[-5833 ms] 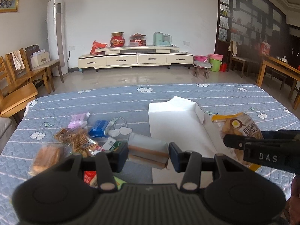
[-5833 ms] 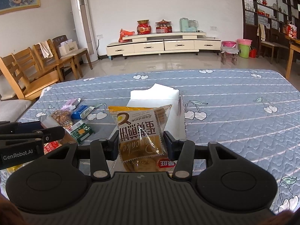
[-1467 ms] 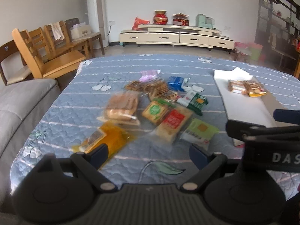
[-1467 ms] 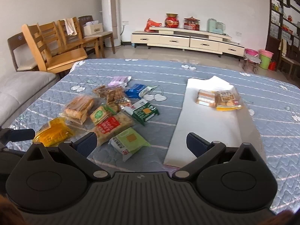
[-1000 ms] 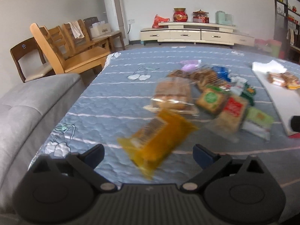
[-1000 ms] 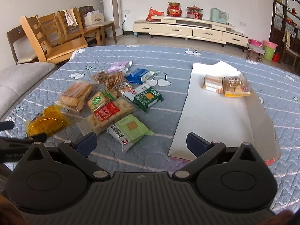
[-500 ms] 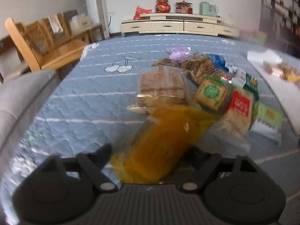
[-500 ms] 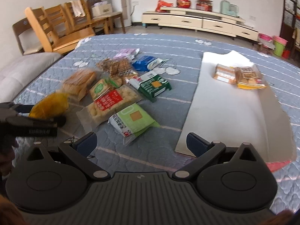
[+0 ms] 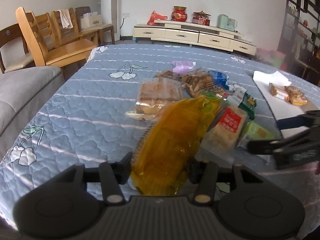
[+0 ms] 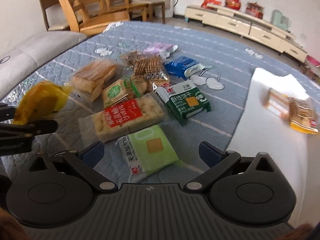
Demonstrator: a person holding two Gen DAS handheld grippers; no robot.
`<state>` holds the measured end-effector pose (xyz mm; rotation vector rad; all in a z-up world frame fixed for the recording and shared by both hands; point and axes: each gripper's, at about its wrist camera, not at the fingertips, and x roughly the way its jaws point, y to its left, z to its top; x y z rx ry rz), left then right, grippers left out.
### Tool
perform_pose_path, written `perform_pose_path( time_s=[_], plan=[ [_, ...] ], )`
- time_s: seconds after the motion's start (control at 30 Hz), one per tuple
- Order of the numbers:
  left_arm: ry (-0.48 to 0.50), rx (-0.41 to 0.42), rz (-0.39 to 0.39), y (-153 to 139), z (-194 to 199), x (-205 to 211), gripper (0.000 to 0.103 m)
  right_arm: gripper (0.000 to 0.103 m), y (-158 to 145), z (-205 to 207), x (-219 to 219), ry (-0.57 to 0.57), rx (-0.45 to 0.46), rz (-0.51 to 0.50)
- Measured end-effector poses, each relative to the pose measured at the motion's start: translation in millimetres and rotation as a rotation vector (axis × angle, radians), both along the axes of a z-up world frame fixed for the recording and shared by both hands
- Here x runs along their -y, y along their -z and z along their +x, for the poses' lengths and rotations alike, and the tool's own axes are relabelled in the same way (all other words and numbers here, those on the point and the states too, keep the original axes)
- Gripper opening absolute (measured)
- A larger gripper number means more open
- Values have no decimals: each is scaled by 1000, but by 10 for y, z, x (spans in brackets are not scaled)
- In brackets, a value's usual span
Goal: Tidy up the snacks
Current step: 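Grasp the yellow snack bag with the left tool while the right tool grasps the green biscuit pack, then carry the yellow bag with the left tool while the right tool carries the green pack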
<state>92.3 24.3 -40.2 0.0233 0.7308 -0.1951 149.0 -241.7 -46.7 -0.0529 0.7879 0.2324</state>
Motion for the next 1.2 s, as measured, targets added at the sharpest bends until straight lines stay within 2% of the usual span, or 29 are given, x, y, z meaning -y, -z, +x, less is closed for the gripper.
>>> perform_pose_path(
  time_s=[0.13,0.2,0.23,0.27,0.43,0.57,0.87,1.2],
  plan=[
    [3,11,-7,-49,-41,37,51,102,134,138,-33,-53,-69,-25],
    [0,13,-11,-66,-53,48,50,83,128,74,-68,-77,-37,-39],
    [-3,11,-18,-75,-58,51,50,63,107,37,-80,-81,-27,-33],
    [-5,11,-24,-87,-67,57,50,61,88,5,-94,-78,-22,-41],
    [-9,34,-13,-156,-142,115,50,61,56,-222,-140,-47,2,-36],
    [-15,49,-18,-236,-205,135,50,61,-69,-444,-75,16,31,37],
    [-17,105,0,-493,-394,276,50,61,-411,-851,-23,66,122,57],
    [-14,135,0,-686,-539,446,50,61,-579,-1104,117,137,165,47]
  ],
)
